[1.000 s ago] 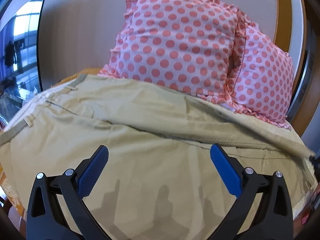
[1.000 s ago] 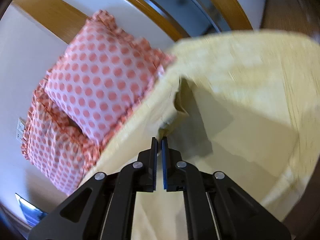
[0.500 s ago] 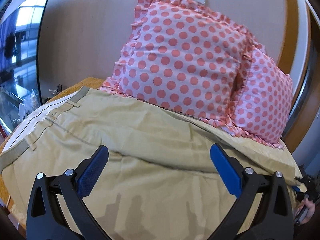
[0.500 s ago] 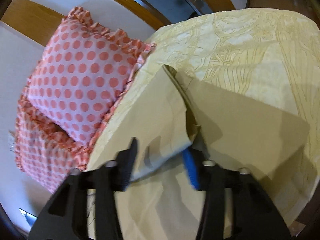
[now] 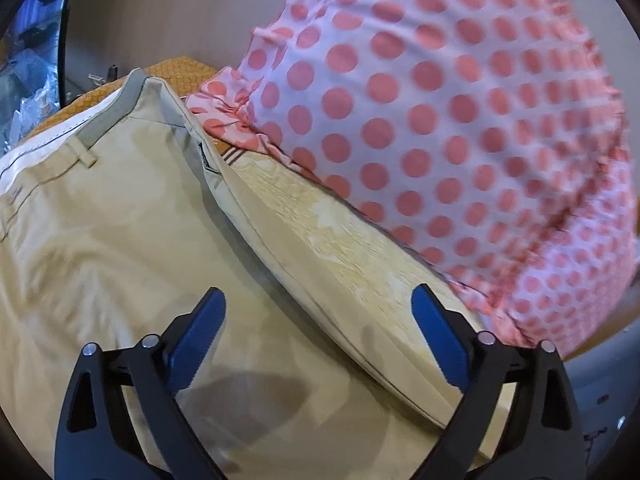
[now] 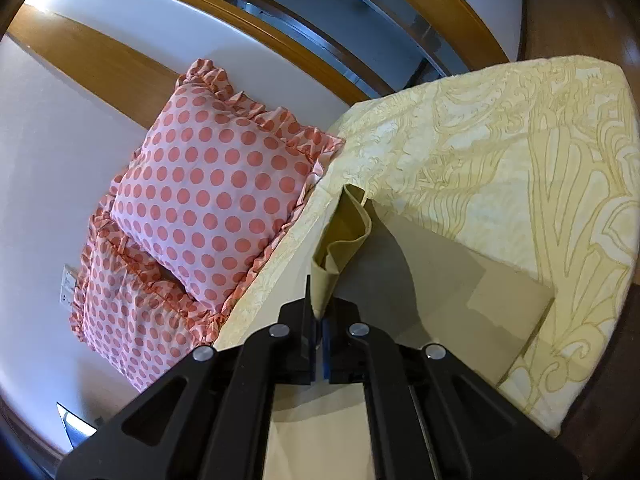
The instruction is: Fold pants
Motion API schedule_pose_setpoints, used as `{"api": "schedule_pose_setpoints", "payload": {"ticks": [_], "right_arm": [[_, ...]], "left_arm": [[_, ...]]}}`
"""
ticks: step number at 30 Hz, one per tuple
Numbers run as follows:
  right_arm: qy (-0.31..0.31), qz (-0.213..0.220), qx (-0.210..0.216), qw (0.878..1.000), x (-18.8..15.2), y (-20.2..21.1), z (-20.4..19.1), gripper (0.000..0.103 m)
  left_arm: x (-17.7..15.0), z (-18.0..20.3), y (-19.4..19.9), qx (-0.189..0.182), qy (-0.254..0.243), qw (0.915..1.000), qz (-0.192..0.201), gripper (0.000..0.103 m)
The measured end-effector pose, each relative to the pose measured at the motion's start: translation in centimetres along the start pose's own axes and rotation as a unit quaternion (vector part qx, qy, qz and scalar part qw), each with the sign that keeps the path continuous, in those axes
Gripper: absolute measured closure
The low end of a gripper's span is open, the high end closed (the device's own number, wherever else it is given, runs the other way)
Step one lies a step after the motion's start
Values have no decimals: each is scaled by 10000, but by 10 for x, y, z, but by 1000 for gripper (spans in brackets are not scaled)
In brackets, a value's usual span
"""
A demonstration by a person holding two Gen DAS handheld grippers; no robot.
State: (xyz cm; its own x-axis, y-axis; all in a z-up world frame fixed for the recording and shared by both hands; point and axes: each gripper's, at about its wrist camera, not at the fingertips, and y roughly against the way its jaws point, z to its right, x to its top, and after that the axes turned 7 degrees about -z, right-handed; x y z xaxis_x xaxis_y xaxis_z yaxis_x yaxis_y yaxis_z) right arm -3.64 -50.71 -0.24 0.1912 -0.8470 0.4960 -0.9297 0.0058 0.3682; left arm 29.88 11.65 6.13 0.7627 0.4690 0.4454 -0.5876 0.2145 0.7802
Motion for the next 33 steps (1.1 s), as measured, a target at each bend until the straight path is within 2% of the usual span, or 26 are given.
{"api": "schedule_pose_setpoints", "payload": {"ticks": [2, 3, 4, 5, 6, 7, 9, 11, 14, 18, 22, 25, 33], "right_arm": [[35, -9, 9, 10000, 0, 0, 0, 102], [40, -19, 18, 10000, 1, -1, -1, 102], [49, -23, 34, 10000, 1, -1, -1, 102], [65, -26, 51, 10000, 2, -2, -2, 101], [83, -28, 66, 9999, 3, -3, -2, 101], [99, -27, 94, 9999, 4, -3, -3, 101], [172, 13, 112, 9998, 6, -1, -7, 101], [258, 99, 110, 9996, 8, 4, -9, 101], [328, 243, 67, 9991, 11, 16, -9, 101], [367, 325, -136, 9987, 13, 30, 1, 101], [276, 148, -504, 9982, 8, 30, 15, 101], [161, 83, -671, 9976, 4, 32, 27, 101], [169, 12, -1094, 9939, -8, 39, 43, 99]], "left_arm": [[10, 0, -16, 231, 133, 9996, -103, 17], [13, -2, -21, 243, 209, 9994, -164, 29], [17, -7, -28, 183, 323, 9989, -278, 50], [18, -13, -33, 83, 407, 9983, -398, 65], [19, -16, -36, 9, 427, 9980, -457, 91], [17, -21, -34, -12, 439, 9979, -470, 94], [6, -26, -16, -95, 327, 9990, -284, 96], [-13, -30, 21, -191, 79, 9998, 27, 96], [-58, -44, 87, -427, -173, 9979, 453, 96], [-129, -71, 140, -414, -340, 9963, 672, 96], [-193, -104, 152, -287, -185, 9980, 540, 96], [-219, -118, 154, -232, -97, 9984, 503, 96], [-247, -129, 147, -176, -180, 9984, 499, 96]]}}
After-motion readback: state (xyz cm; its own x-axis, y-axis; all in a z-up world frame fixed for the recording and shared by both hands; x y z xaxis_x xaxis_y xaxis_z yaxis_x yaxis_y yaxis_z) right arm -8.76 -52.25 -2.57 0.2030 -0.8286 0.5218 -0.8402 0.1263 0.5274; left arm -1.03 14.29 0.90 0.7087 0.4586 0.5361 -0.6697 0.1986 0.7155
